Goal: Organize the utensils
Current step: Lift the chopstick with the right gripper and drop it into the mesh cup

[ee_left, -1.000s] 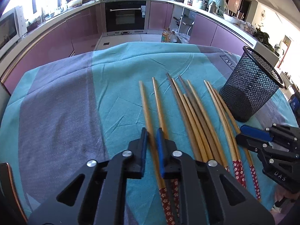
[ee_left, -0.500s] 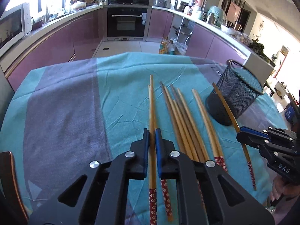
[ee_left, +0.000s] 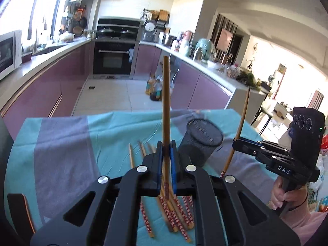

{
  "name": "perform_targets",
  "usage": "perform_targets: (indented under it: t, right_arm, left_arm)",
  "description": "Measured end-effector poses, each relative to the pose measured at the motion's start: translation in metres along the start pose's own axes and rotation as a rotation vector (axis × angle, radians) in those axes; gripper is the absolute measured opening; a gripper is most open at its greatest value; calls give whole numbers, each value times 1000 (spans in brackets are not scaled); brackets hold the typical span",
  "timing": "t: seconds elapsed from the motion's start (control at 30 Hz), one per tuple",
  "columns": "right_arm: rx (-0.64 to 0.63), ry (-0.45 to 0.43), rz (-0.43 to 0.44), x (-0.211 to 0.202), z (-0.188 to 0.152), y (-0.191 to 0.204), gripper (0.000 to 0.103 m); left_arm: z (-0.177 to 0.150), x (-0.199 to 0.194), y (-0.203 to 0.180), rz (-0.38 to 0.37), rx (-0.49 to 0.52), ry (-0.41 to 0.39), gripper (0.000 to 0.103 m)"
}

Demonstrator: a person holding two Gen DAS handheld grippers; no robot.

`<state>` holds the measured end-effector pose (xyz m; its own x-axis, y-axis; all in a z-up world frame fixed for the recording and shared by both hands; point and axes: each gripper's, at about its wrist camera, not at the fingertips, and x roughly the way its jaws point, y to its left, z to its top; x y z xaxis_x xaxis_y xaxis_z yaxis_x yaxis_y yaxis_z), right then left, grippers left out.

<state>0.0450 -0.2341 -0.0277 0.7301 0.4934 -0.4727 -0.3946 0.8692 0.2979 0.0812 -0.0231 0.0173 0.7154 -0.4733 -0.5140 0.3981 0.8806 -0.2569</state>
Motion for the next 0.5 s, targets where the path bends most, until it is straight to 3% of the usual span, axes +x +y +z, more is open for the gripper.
perform_targets:
  t: [0.3,0.5]
  right_arm:
    - [-77,-146,-39,-27,52,-6,6]
    - [-106,-210,-86,-23,78,-20,6]
  left_arm:
    - [59,-11,-44,-95,12,-101,8]
    - [93,-3,-77,-128,33,-140,8]
